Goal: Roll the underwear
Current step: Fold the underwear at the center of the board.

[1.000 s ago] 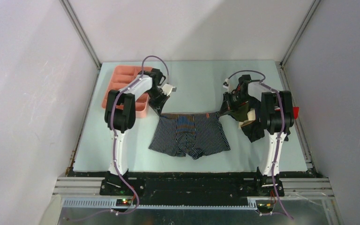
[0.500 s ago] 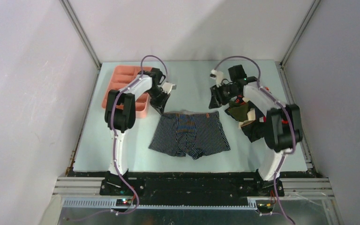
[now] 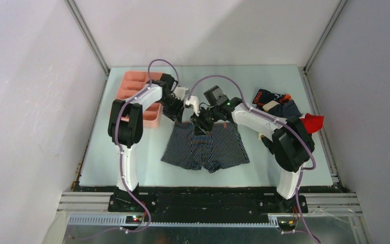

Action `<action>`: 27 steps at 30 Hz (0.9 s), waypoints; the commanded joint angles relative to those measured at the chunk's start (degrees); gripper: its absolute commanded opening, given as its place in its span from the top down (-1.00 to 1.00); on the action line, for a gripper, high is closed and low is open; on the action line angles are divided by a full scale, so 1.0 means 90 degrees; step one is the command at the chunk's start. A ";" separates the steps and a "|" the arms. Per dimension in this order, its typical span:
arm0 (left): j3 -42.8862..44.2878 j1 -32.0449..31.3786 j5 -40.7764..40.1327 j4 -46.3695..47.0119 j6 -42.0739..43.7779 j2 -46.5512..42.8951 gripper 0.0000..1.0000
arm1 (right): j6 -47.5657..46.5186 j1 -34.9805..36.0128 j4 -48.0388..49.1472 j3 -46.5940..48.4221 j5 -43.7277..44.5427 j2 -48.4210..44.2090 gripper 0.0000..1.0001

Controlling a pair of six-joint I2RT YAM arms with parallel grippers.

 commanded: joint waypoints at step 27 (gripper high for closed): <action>-0.2127 0.0219 -0.0466 0.1607 -0.1081 -0.1634 1.00 | -0.1119 0.2253 0.2173 0.0506 0.0189 0.1559 0.22</action>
